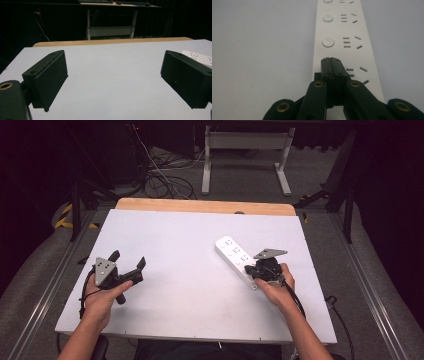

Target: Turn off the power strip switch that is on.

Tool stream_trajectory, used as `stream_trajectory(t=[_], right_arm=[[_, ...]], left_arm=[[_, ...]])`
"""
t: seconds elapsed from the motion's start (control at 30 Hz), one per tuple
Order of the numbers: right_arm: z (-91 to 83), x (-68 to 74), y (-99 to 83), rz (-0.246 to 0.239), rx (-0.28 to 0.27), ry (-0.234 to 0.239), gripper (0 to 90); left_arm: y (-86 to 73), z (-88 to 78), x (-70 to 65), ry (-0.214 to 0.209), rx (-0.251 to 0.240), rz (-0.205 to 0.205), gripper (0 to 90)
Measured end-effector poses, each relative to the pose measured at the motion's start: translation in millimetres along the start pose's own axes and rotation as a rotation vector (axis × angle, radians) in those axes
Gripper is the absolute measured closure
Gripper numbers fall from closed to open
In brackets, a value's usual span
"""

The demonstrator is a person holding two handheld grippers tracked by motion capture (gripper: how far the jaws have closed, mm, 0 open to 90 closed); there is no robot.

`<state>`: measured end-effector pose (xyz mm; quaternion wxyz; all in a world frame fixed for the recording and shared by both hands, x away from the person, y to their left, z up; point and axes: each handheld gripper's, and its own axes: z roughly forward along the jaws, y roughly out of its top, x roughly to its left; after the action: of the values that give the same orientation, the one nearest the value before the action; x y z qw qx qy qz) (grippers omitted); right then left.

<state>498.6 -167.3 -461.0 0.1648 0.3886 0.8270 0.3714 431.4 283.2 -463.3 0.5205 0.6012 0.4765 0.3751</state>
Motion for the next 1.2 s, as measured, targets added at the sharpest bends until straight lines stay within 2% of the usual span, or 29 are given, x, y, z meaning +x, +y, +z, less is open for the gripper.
stream_trajectory(t=[0.03,0.23,0.77,0.93,1.0,1.2], right_arm=[[-1.2,0.0,0.5,-0.001,-0.019,-0.002,90.0],[-1.2,0.0,1.0,-0.004,-0.014,-0.012,90.0],[-0.8,-1.4,-0.1,0.002,-0.026,-0.005,90.0],[0.1,-1.0,-1.5,-0.017,-0.05,-0.01,90.0],[0.2,-0.7,-2.6,-0.016,-0.064,-0.007,90.0],[-11.5,-3.2,-0.2,-0.03,-0.187,-0.039,90.0]], left_arm=[[0.0,0.0,0.0,0.0,0.0,0.0,7.6],[0.0,-0.6,0.4,0.003,0.002,0.0,7.6],[0.1,-0.6,0.4,0.003,0.002,0.001,7.7],[0.1,-0.7,0.3,0.002,0.002,0.002,7.6],[0.2,-0.7,0.4,0.002,0.002,0.002,7.7],[0.1,-0.8,0.6,0.003,0.002,0.002,7.7]])
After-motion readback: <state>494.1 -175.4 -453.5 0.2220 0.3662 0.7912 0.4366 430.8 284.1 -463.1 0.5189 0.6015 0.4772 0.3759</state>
